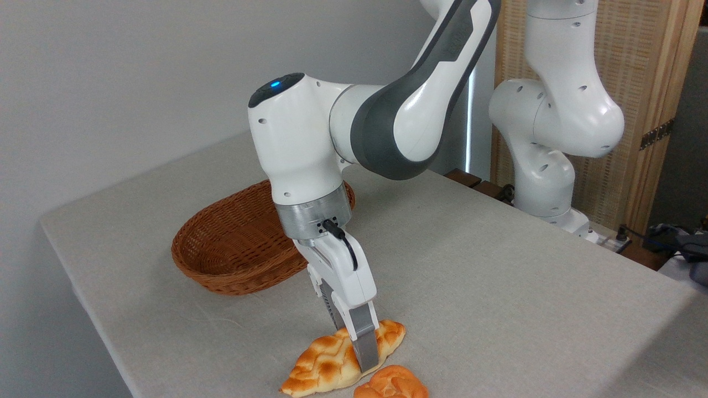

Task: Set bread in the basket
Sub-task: 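Lower the gripper around the braided loaf and close on it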

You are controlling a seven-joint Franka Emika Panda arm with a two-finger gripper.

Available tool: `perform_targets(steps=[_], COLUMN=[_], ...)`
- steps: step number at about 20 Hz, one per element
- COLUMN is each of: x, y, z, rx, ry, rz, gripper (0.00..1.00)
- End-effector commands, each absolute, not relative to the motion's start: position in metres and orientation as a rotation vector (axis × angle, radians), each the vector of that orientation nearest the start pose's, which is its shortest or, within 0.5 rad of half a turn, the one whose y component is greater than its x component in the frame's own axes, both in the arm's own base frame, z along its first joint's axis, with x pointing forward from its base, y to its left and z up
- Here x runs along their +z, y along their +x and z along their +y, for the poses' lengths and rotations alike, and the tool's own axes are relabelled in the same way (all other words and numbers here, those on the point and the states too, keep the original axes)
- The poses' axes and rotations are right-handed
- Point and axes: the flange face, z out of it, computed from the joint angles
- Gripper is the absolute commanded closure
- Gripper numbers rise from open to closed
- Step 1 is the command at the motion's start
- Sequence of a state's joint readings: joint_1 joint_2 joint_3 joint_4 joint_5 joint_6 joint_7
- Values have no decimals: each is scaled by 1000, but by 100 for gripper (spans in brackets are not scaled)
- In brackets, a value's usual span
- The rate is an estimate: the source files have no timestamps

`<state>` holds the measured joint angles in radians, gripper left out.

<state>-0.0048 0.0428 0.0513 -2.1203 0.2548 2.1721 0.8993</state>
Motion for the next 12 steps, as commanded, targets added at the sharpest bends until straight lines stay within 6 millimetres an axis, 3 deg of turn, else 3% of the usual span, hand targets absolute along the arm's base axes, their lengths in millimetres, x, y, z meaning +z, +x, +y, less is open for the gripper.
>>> perform_targets(steps=[1,12], x=[392,399], y=[553,553], z=[40,40], rx=[96,77], ry=[-2565,-2574], rz=[1410,1395], gripper=[50,50])
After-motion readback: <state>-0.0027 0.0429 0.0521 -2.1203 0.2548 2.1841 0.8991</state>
